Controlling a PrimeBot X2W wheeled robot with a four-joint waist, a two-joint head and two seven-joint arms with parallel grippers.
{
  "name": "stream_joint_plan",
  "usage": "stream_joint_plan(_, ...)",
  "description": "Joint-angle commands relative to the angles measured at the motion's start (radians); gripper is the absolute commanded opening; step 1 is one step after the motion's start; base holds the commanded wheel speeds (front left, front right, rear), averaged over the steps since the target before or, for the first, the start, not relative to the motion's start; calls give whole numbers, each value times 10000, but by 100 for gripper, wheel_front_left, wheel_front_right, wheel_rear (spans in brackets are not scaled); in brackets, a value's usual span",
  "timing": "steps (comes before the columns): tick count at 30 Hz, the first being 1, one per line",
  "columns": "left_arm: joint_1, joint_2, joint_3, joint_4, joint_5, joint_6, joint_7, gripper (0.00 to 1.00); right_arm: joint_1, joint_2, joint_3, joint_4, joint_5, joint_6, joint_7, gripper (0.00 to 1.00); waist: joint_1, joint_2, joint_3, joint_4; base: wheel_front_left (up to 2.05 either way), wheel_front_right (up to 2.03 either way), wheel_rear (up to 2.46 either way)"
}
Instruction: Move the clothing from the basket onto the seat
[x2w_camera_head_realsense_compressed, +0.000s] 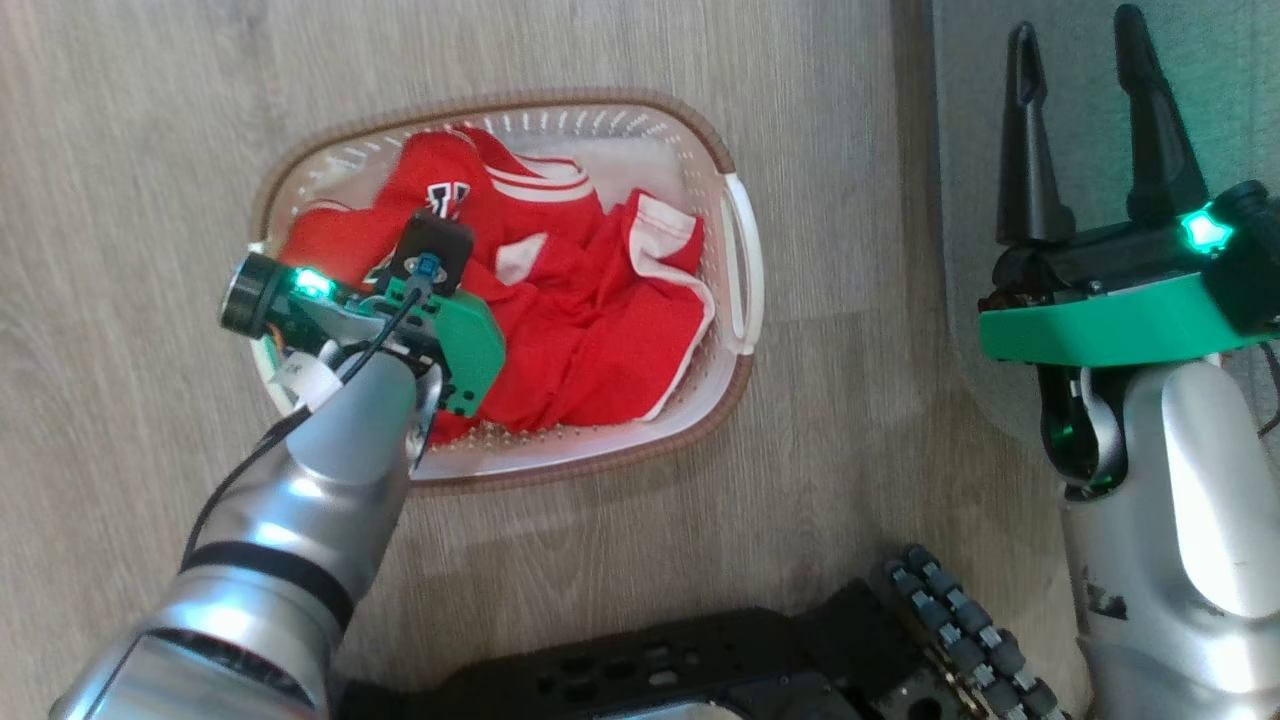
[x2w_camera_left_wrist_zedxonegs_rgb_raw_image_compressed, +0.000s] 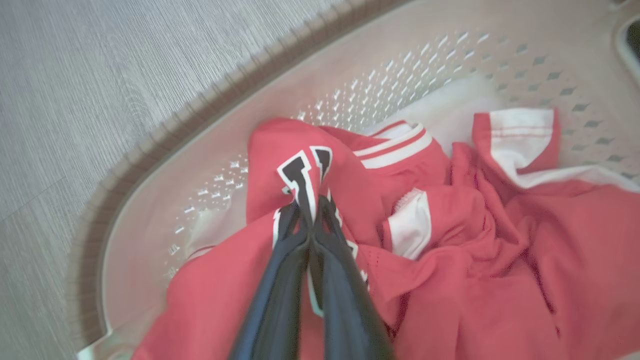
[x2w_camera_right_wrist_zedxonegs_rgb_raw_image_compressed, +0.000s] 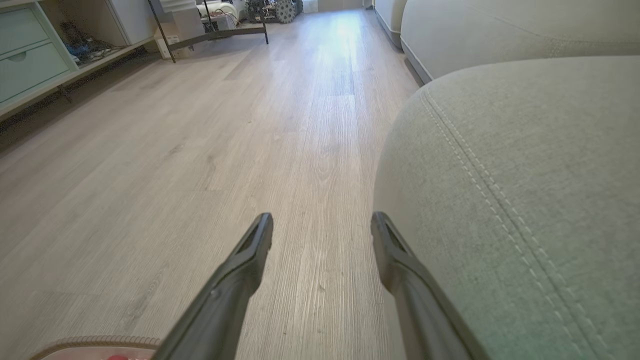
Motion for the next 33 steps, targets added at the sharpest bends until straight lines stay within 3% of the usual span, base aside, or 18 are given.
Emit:
stream_joint_plan(1,482,116,53,-337,-213,-55,-154,0,258,-81,130,-190,55,-2,-92,100,0,0,-298,94,0,0,0)
stream_joint_plan(6,764,115,-249,-1036,-778,-219,-315,0,408,-81,86,161,-29,-2,-92,100,0,0,-1106,276,0,0,0)
stream_joint_plan(9,1002,115,-337,-1566,-1365,-617,-371,0,560,-81,66,429,-79,-2,-92,100,0,0,-1725,379,0,0,0)
stream_joint_plan(13,1183,115,-555,-2225,-1792,-839,-416,0,875,-81,7,831,-173,-2,-92,100,0,0,-2662,540,0,0,0)
stream_joint_plan(24,1964,115,-631,-4143,-2376,-753,-443,0,2127,-81,-19,1923,-426,-2,-92,100,0,0,-5722,833,0,0,0)
stream_joint_plan(33,2410,114,-749,-4679,-2849,-725,-280,0,3453,-81,130,2503,-469,-2,-92,100,0,0,-8337,802,0,0,0)
